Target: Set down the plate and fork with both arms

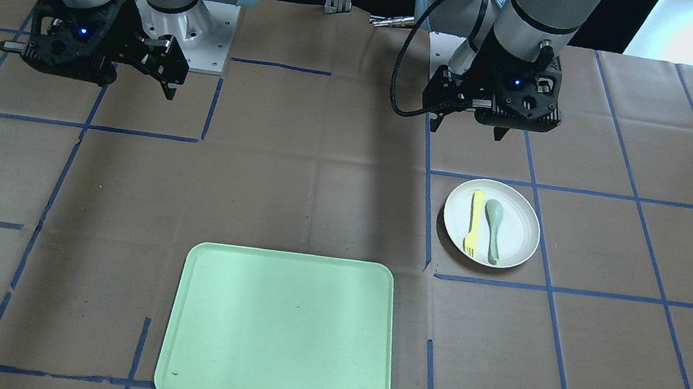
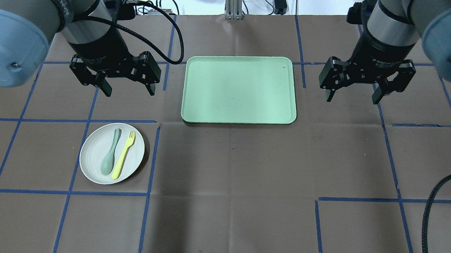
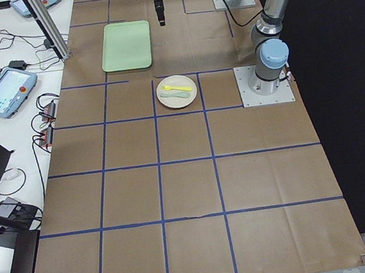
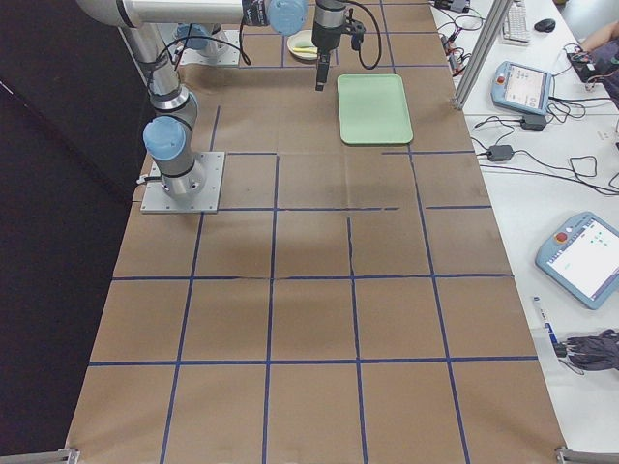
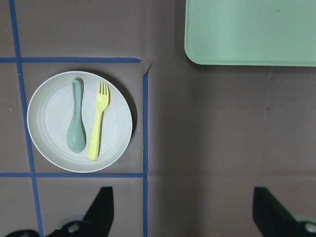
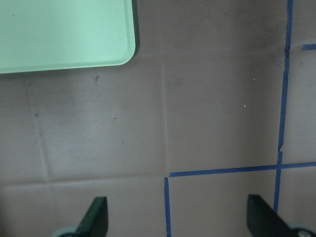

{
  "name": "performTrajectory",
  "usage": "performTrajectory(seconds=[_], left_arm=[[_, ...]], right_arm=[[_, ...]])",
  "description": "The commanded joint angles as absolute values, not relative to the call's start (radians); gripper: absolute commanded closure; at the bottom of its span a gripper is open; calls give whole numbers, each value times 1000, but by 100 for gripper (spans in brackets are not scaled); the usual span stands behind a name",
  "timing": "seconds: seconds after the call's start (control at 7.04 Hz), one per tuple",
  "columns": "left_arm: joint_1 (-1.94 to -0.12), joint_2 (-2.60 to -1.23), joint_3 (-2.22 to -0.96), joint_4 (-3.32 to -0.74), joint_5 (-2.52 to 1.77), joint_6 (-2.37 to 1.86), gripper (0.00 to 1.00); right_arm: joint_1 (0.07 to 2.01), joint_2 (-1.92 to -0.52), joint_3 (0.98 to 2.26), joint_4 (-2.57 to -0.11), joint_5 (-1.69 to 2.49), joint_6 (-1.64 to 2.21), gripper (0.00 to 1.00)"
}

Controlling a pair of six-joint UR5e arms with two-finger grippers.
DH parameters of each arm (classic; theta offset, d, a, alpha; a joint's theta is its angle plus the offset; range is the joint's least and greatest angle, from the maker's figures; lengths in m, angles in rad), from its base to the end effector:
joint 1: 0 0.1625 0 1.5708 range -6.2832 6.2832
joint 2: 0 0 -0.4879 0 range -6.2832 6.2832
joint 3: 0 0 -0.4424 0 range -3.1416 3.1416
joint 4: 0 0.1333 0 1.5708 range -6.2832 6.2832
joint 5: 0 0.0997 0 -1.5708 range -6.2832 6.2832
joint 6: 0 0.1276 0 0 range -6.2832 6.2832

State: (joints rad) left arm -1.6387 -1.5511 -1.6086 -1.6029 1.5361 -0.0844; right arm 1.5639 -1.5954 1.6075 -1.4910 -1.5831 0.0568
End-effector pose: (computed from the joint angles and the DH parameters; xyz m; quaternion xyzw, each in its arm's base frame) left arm -0.1731 -0.5153 0.5099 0.0087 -0.9995 -0.0263 0.0154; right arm 0.1282 -0.5188 0.5087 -0.0315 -0.9984 -0.0458 0.0073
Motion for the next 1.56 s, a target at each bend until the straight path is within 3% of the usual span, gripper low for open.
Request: performTrajectory(seconds=[0.0, 1.42], left_arm=[[-1640, -1551, -1611, -1603, 1537, -84, 0], [-1615, -1545, -1693, -1585, 1539, 29, 0]], right_arm=[[1565, -1595, 1608, -1491, -1583, 57, 0], [1565, -1595, 1608, -1491, -1583, 57, 0]])
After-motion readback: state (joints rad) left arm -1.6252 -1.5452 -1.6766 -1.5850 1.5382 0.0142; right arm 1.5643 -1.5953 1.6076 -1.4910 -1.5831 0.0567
